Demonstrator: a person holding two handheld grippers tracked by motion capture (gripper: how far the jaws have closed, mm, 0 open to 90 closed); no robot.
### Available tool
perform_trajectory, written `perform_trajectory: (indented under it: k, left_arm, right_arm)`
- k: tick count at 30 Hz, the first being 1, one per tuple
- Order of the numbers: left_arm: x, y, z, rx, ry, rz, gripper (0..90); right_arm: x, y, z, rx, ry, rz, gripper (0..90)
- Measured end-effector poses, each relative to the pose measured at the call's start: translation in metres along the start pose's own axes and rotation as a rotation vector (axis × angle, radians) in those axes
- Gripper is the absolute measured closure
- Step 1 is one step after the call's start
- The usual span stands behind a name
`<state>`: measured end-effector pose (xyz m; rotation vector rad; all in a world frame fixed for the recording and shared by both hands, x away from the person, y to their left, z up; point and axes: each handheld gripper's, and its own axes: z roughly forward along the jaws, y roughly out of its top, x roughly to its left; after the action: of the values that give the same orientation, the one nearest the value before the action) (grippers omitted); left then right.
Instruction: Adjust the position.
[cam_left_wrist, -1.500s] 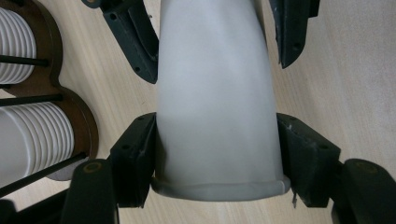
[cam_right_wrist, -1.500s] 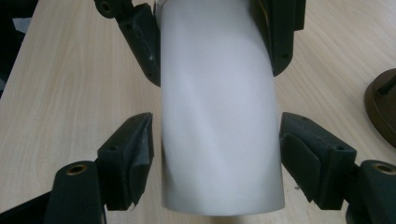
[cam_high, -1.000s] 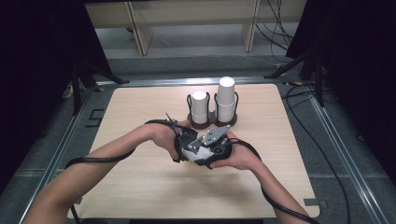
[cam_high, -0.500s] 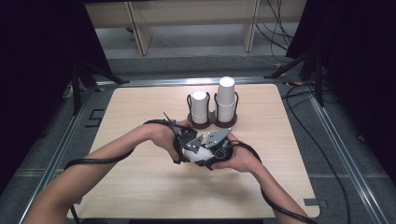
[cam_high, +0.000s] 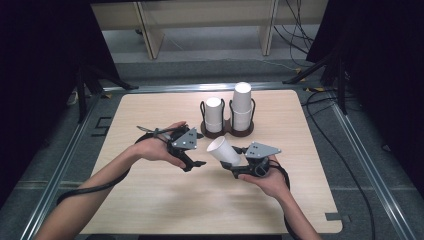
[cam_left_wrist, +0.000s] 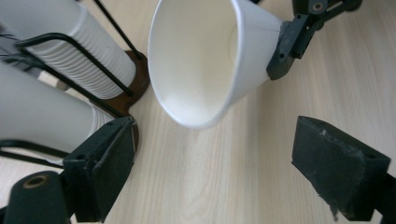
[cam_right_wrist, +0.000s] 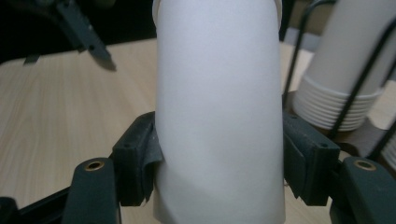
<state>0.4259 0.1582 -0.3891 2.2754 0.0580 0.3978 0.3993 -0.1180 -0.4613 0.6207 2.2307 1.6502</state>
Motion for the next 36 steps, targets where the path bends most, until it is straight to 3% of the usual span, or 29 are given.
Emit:
perform_trajectory:
  k: [2,3,4,5,6,7,8,9,11,12,14,15,16,18,20,23,24,25,30,31,33,34,36]
  left_arm:
    - [-0.004,-0.010,-0.001,-0.062,0.043,-0.086,12.9]
    - [-0.006,-0.015,-0.001,-0.097,0.069,-0.128,12.9]
    - [-0.011,-0.022,-0.002,-0.115,0.068,-0.205,13.2]
    - [-0.012,-0.028,-0.002,-0.152,0.096,-0.234,13.3]
    - [-0.017,-0.039,-0.002,-0.209,0.125,-0.305,13.3]
    - [-0.021,-0.044,-0.001,-0.239,0.097,-0.365,13.7]
    - [-0.023,-0.050,-0.002,-0.257,0.115,-0.386,13.7]
    - [-0.028,-0.056,-0.002,-0.289,0.137,-0.441,13.8]
    - [-0.033,-0.072,-0.006,-0.342,0.272,-0.486,13.8]
    - [-0.039,-0.076,-0.005,-0.371,0.239,-0.553,13.9]
    - [-0.048,-0.086,-0.006,-0.384,0.278,-0.606,13.9]
    - [-0.052,-0.090,-0.005,-0.405,0.294,-0.622,13.9]
    - [-0.056,-0.094,-0.003,-0.425,0.301,-0.644,14.0]
    - [-0.061,-0.102,-0.005,-0.426,0.347,-0.658,14.0]
    - [-0.065,-0.107,-0.006,-0.414,0.381,-0.672,14.1]
    - [-0.066,-0.111,-0.007,-0.453,0.414,-0.682,14.0]
    - [-0.067,-0.112,-0.008,-0.440,0.419,-0.690,14.0]
    - [-0.067,-0.113,-0.008,-0.446,0.423,-0.688,14.0]
    - [-0.069,-0.116,-0.008,-0.445,0.428,-0.685,14.0]
    - [-0.069,-0.116,-0.006,-0.465,0.425,-0.685,13.9]
    - [-0.070,-0.118,-0.007,-0.424,0.415,-0.677,14.0]
    - [-0.070,-0.118,-0.005,-0.431,0.408,-0.671,14.0]
    - [-0.071,-0.119,-0.006,-0.399,0.417,-0.668,14.1]
  right_arm:
    - [-0.003,-0.004,-0.005,-0.060,-0.038,0.018,35.5]
    - [-0.002,-0.006,-0.008,-0.080,-0.033,0.070,35.5]
    - [-0.004,-0.007,-0.011,-0.116,-0.069,0.062,35.5]
    - [-0.004,-0.009,-0.013,-0.133,-0.068,0.104,35.5]
    - [-0.005,-0.010,-0.016,-0.160,-0.086,0.126,35.5]
    - [-0.007,-0.012,-0.022,-0.181,-0.108,0.143,35.5]
    - [-0.006,-0.013,-0.023,-0.210,-0.119,0.179,35.5]
    - [-0.008,-0.013,-0.027,-0.206,-0.141,0.164,35.4]
    - [-0.009,-0.016,-0.031,-0.229,-0.160,0.188,35.3]
    - [-0.009,-0.018,-0.032,-0.243,-0.171,0.204,35.3]
    - [-0.011,-0.021,-0.034,-0.249,-0.201,0.185,35.2]
    - [-0.011,-0.023,-0.034,-0.252,-0.211,0.208,35.2]
    - [-0.012,-0.024,-0.035,-0.253,-0.211,0.200,35.2]
    - [-0.010,-0.026,-0.036,-0.250,-0.213,0.221,35.2]
    - [-0.010,-0.028,-0.036,-0.256,-0.229,0.194,35.1]
    - [-0.008,-0.028,-0.034,-0.247,-0.208,0.207,35.1]
    - [-0.006,-0.028,-0.034,-0.228,-0.224,0.206,35.1]
    - [-0.006,-0.028,-0.034,-0.226,-0.220,0.187,35.1]
    - [0.000,-0.026,-0.032,-0.237,-0.196,0.194,35.1]
    - [0.000,-0.025,-0.033,-0.231,-0.209,0.181,35.1]
    - [0.000,-0.023,-0.032,-0.232,-0.202,0.163,35.1]
    - [0.001,-0.022,-0.031,-0.234,-0.196,0.186,35.1]
    - [0.001,-0.021,-0.029,-0.241,-0.191,0.188,35.1]
